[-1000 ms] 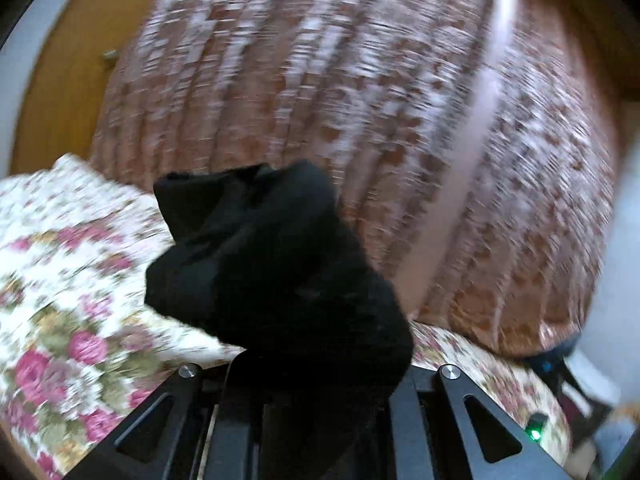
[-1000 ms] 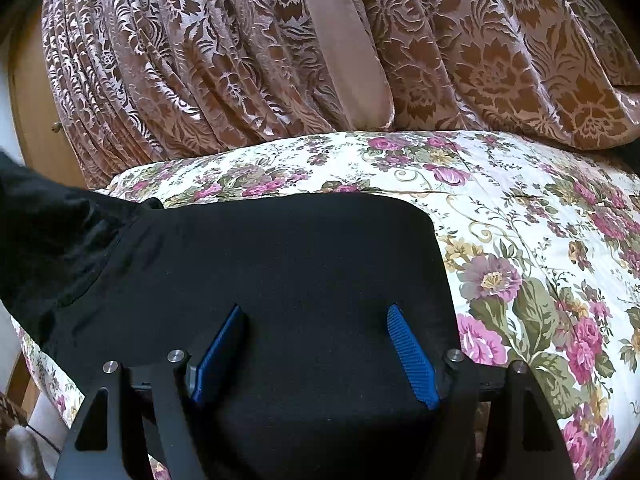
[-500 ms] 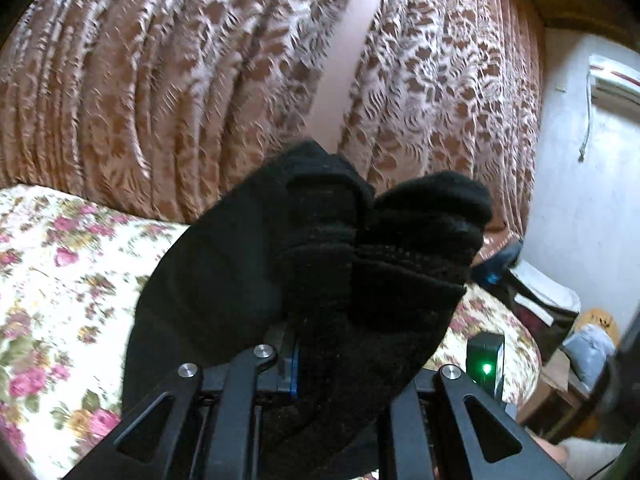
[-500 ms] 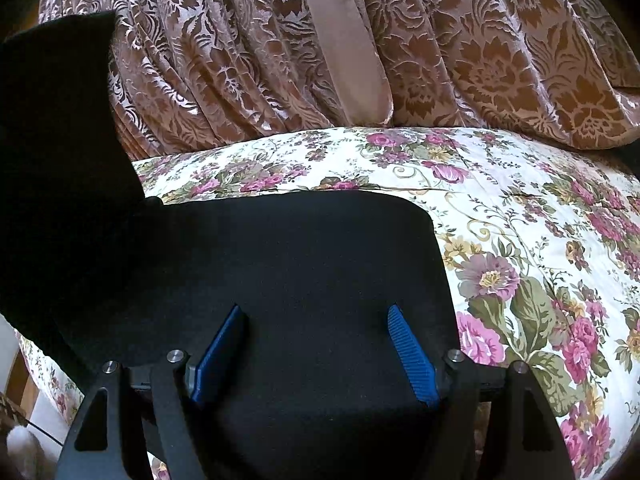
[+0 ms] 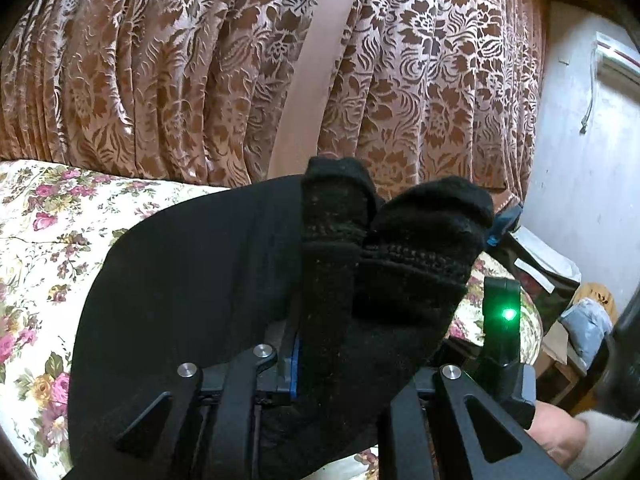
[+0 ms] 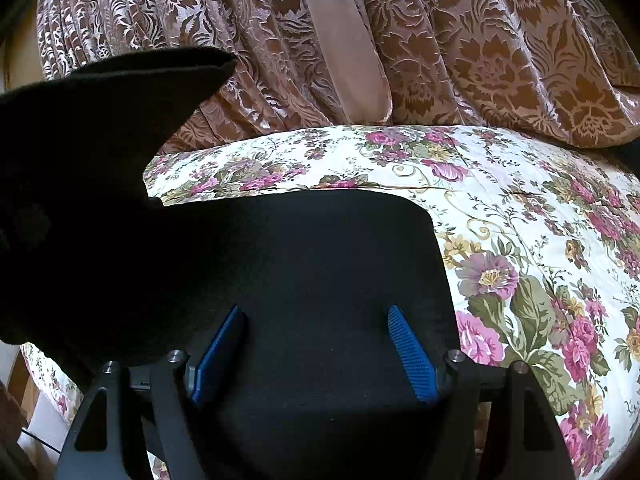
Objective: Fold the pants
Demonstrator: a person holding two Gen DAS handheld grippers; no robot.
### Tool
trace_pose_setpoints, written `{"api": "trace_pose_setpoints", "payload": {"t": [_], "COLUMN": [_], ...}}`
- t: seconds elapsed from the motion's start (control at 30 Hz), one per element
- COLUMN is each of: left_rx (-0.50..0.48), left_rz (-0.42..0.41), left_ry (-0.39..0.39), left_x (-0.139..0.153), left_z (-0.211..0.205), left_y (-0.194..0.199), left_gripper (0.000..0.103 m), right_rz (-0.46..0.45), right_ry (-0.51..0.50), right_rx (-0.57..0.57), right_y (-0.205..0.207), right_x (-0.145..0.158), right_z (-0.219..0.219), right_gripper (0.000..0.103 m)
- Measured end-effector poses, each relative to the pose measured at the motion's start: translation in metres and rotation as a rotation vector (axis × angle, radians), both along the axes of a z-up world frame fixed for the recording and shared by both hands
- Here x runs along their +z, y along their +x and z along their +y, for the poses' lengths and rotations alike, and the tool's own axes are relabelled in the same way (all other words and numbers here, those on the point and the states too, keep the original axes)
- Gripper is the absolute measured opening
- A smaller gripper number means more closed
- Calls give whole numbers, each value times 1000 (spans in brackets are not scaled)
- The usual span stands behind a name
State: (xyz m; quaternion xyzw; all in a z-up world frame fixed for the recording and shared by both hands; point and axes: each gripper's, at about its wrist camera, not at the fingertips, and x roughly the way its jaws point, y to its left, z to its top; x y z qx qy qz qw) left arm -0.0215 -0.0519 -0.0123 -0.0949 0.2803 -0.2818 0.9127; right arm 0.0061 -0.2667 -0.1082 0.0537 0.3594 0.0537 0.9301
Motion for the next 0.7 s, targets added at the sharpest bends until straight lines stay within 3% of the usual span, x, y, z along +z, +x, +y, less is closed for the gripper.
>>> {"api": "trace_pose_setpoints", "payload": {"t": [0.4, 0.63, 0.7], "left_rx": [-53, -91, -97], "left_rz": [55, 69, 51], "left_ry": [27, 116, 132], "left_x": [-20, -43, -45], "left_z": [-27, -38, -39], "left_y": [10, 12, 8], "left_gripper": [14, 15, 21], "right_rz": [29, 47, 48], "right_ry": [0, -14, -26], "right_rx": [12, 39, 45], "right_y": [1, 0, -1], "right_x": [0, 3, 3], "right_z": [0, -1, 1], "right_gripper": [77, 77, 77]}}
